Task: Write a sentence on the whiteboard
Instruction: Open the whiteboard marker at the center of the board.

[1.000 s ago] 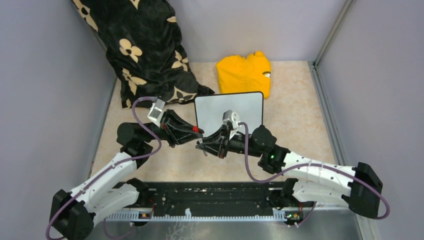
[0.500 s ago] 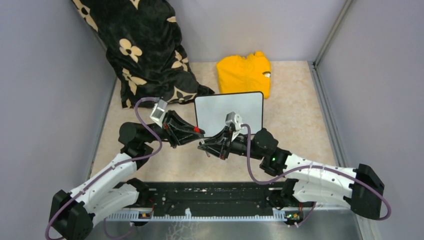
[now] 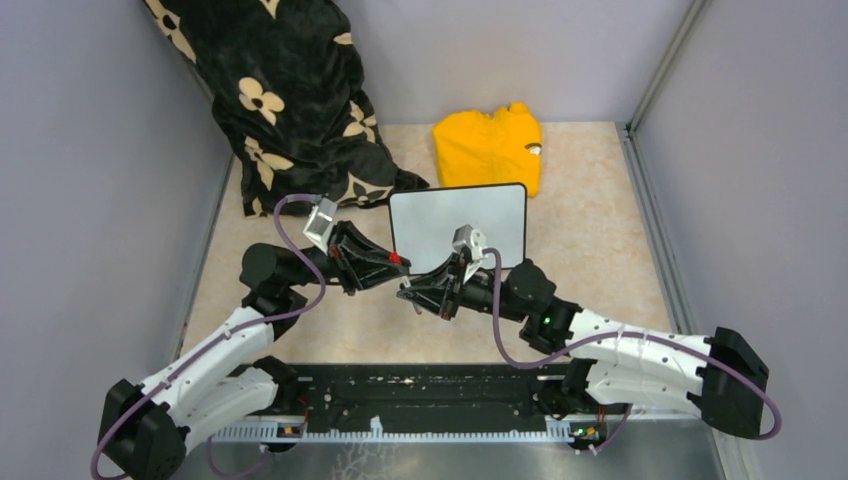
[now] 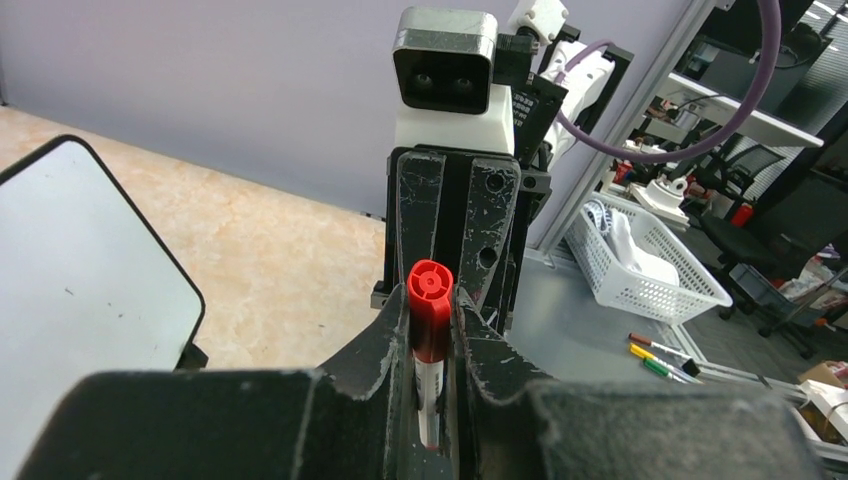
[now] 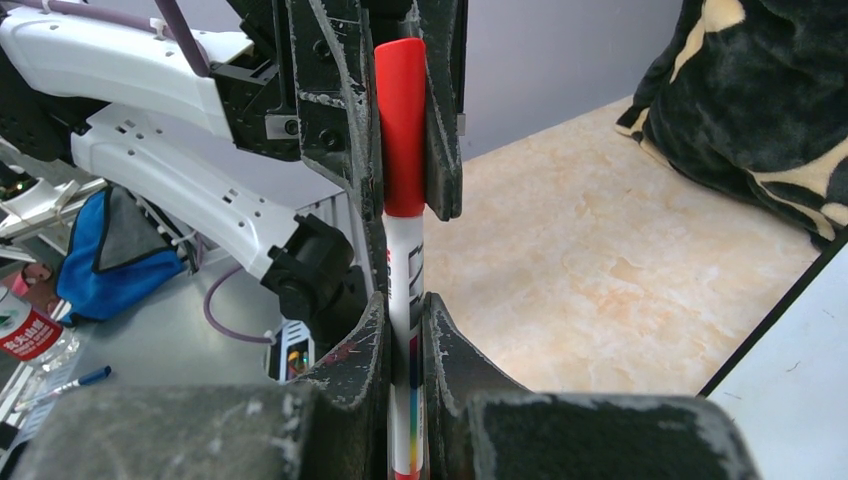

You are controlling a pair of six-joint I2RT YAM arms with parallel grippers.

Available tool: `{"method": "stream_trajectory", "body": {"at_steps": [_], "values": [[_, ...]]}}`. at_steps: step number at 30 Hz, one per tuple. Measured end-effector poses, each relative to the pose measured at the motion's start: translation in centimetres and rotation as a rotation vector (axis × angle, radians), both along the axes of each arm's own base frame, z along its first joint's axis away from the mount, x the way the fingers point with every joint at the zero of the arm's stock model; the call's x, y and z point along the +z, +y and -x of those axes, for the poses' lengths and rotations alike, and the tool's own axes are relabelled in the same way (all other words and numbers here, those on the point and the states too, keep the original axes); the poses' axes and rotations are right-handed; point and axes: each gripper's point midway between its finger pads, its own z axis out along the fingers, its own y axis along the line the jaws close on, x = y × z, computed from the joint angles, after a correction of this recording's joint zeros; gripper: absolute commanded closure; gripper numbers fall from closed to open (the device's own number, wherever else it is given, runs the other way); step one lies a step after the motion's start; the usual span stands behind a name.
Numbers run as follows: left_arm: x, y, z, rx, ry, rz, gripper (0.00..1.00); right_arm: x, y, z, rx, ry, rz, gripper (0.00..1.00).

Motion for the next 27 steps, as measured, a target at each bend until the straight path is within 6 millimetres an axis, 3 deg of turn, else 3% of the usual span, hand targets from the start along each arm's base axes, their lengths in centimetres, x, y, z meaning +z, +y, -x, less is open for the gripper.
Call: {"method": "stream_trajectory", "body": {"at_steps": [18,24,27], "values": [[-1.2,0.0,-0.5,0.051,0.046,-0.012,1.00,-1.0,-0.4,0.2,-0.031,0.059,-0.043,1.00],[1.6,1.3,-2.0,0.173,-0.026,0.084,1.00,-5.6,-1.0,1.4,-0.010,0.142,0.059,1.00],[2.0,1.5,-2.2,0.189,-0.036,0.103,1.00,-6.3,-1.1,1.6,-0.006,0.163,0.072,1.00]]}}
